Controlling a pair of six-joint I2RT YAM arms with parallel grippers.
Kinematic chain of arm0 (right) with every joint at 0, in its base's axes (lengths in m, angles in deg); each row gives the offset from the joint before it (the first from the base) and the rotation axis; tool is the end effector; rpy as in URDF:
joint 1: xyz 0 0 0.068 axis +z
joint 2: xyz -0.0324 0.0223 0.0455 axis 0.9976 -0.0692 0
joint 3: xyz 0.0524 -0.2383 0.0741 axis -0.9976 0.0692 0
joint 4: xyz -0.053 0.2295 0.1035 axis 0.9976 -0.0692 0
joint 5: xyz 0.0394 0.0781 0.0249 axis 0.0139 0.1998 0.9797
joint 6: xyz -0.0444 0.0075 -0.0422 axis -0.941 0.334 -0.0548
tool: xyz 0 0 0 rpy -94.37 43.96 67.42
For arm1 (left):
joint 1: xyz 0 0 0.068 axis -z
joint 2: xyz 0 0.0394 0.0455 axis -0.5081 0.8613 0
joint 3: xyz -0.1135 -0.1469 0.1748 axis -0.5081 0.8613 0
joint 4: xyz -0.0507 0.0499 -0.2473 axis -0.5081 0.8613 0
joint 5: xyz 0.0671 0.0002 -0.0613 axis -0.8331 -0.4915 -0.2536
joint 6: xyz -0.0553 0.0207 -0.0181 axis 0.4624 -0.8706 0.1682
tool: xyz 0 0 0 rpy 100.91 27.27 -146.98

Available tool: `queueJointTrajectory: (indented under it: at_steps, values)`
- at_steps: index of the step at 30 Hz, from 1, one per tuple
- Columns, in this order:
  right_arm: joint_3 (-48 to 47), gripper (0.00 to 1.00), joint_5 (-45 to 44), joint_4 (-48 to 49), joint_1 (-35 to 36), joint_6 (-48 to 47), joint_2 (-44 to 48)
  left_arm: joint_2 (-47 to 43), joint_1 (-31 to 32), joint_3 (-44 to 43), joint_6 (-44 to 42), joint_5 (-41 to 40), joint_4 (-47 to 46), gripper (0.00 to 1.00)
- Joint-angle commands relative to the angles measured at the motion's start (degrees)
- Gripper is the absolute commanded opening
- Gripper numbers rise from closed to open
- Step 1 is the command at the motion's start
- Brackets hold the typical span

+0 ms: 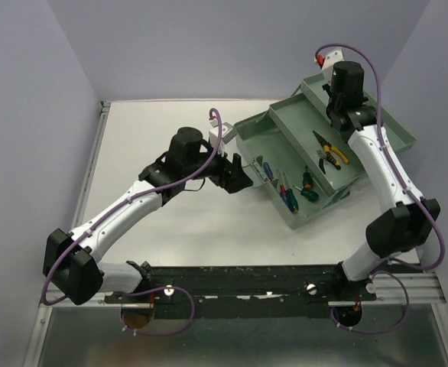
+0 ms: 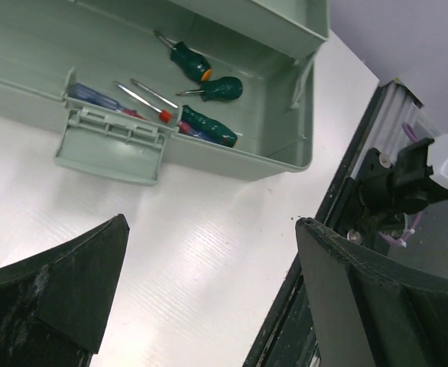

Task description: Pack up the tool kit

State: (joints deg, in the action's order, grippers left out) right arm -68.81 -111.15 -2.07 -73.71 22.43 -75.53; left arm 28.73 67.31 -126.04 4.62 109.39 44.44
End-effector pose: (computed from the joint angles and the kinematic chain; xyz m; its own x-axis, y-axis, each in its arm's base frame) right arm 0.3708 0.0522 0.3965 -0.4963 -0.5729 -0.6523 0.1205 0.6986 -0.7053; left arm 0.2317 -0.2018 0.3192 -0.5565 0.0905 -0.8259 0.7530 0.4750 -0.4554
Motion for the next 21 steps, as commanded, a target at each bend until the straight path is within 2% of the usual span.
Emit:
queueJointTrajectory:
  at_steps: [1,4,6,8,12,16,21]
  values:
    - [-5.51,0.01,-1.03,-6.81,-2.03,-4.73,-3.48,2.33,0.05,-4.21,4.82,-8.65,3.34,0.99]
    - [-6.3,0.01,-0.49,-8.75,-2.91,-2.53,-5.07,5.58,0.05,-6.93,8.94,-11.65,5.45,0.99]
    - [-7.0,0.08,-1.02,-9.28,-3.52,-0.34,-6.3,9.0,0.05,-9.65,11.84,-13.49,7.12,0.99]
    - [-7.97,0.35,-1.11,-11.11,-4.14,1.86,-7.44,12.34,0.05,-12.2,15.1,-15.42,7.04,0.99]
    - [-8.41,0.55,-0.32,-13.23,-5.37,4.5,-7.89,18.67,0.05,-17.82,17.4,-19.38,6.68,0.99]
    - [-7.1,0.63,0.73,-13.94,-5.64,6.7,-6.4,26.58,-0.65,-25.47,17.31,-22.11,9.94,0.99]
    - [-3.94,0.65,5.21,-16.22,-5.64,13.37,-0.78,34.75,-2.14,-31.88,18.89,-22.73,12.13,0.99]
